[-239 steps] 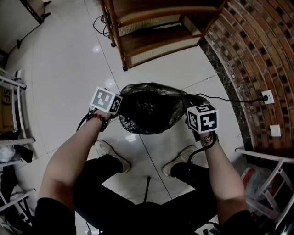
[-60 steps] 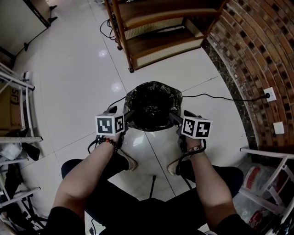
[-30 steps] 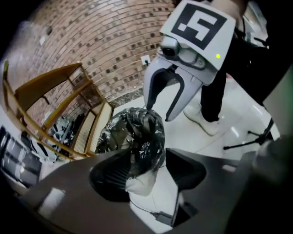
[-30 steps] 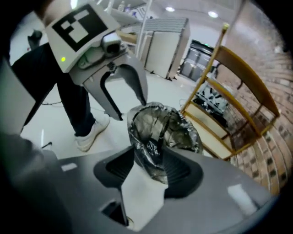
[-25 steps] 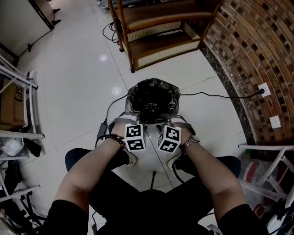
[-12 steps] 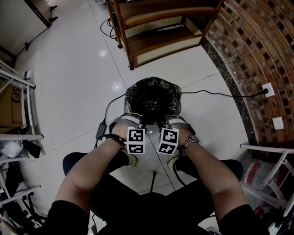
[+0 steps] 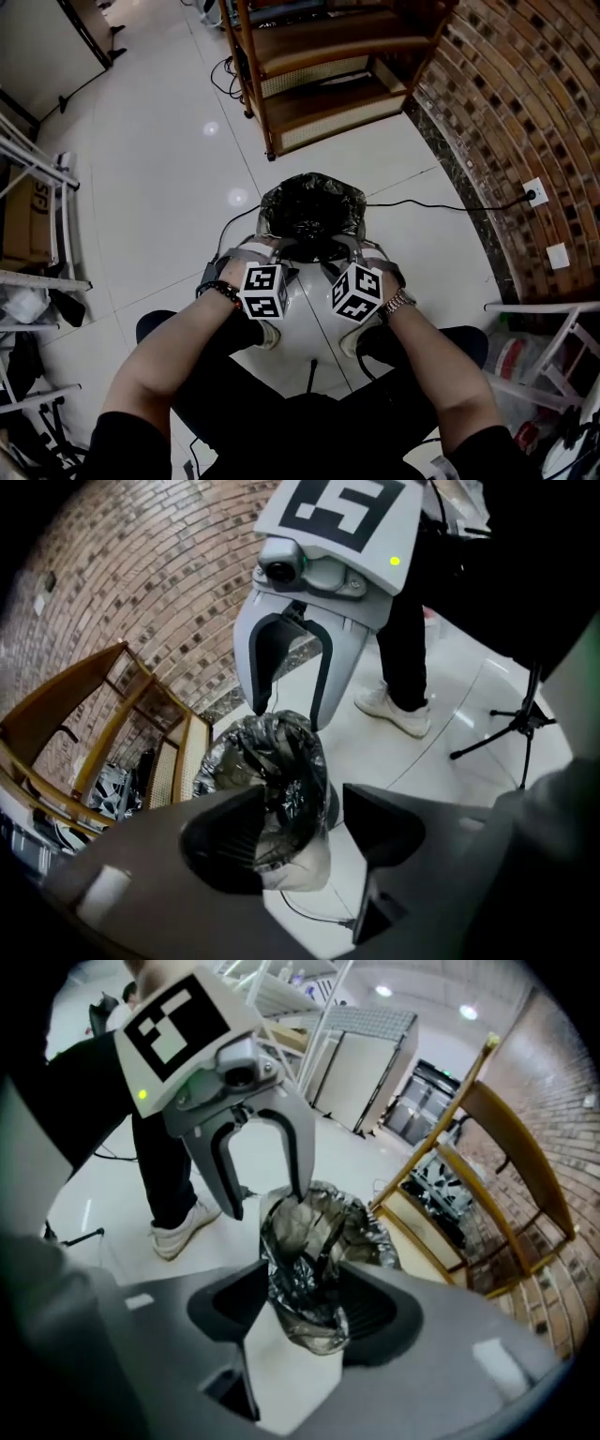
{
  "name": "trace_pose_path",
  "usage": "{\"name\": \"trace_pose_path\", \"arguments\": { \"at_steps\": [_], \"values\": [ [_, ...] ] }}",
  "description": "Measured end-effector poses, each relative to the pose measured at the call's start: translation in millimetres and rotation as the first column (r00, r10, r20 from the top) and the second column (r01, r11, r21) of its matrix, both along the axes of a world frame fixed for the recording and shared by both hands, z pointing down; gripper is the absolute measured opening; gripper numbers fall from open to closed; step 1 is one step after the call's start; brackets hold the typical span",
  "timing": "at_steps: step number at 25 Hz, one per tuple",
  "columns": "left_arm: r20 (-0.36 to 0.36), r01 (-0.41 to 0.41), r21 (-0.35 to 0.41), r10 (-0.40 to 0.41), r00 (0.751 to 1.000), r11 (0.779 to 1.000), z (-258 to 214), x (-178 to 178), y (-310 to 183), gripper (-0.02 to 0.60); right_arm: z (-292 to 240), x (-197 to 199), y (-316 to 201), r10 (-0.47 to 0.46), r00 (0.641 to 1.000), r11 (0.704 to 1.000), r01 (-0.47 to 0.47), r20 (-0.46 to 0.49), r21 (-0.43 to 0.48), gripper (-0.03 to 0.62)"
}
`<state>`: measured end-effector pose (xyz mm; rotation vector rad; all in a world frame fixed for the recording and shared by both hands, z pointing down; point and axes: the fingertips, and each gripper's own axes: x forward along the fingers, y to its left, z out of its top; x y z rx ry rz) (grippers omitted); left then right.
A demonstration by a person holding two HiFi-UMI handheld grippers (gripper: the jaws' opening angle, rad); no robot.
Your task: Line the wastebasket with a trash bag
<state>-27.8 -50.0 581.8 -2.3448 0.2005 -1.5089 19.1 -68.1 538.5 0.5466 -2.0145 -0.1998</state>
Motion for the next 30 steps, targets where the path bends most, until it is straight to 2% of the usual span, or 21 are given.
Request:
{"name": "trace_pose_path", "arguments": {
  "at_steps": [3, 4, 5, 7, 10, 14, 16, 19, 22, 30],
  "values": [
    [-0.146, 0.081, 0.003, -0.080, 0.986, 0.997, -48.0, 5.7, -11.0, 0.244, -40.2, -3.5, -11.7, 0.077, 0.991, 0.996, -0.082, 0.108, 0.043, 0.233],
    [-0.204, 0.128, -0.008, -0.127, 0.971, 0.992, -65.0, 7.0, -17.3, 0.240, -53.3, -4.9, -16.1, 0.106, 0.983, 0.992, -0.116, 0.147, 0.056, 0.229],
    [-0.259, 0.182, -0.024, -0.182, 0.949, 0.983, -80.0, 6.6, -24.5, 0.224, -66.1, -6.1, -20.4, 0.136, 0.973, 0.986, -0.151, 0.186, 0.068, 0.191],
    [-0.350, 0.288, -0.073, -0.295, 0.889, 0.955, -103.7, 2.9, -38.5, 0.193, -88.7, -7.8, -27.6, 0.194, 0.944, 0.973, -0.220, 0.267, 0.074, 0.128],
    [-0.441, 0.399, -0.156, -0.426, 0.790, 0.903, -128.2, -3.2, -51.5, 0.161, -111.0, -8.1, -31.9, 0.285, 0.874, 0.949, -0.315, 0.392, 0.013, 0.075],
    [-0.538, 0.483, -0.242, -0.530, 0.655, 0.842, -158.7, -9.5, -57.8, 0.095, -129.7, -2.7, -34.7, 0.391, 0.770, 0.906, -0.418, 0.505, -0.065, 0.002],
    [-0.567, 0.494, -0.282, -0.558, 0.606, 0.822, -166.5, -8.2, -54.5, 0.077, -134.3, 2.9, -34.5, 0.430, 0.722, 0.887, -0.451, 0.542, -0.103, 0.002],
    [-0.603, 0.495, -0.306, -0.568, 0.560, 0.813, -177.7, -5.4, -47.2, 0.031, -140.1, 6.8, -33.4, 0.458, 0.680, 0.868, -0.480, 0.573, -0.124, 0.002],
    [-0.632, 0.497, -0.326, -0.577, 0.518, 0.804, -186.1, -3.1, -40.7, 0.005, -144.9, 7.6, -30.9, 0.469, 0.660, 0.859, -0.495, 0.588, -0.130, 0.002],
    [-0.656, 0.506, -0.366, -0.602, 0.455, 0.781, -193.3, 0.9, -35.0, 0.005, -155.0, 6.4, -27.2, 0.470, 0.632, 0.858, -0.491, 0.616, -0.151, 0.001]
  ]
}}
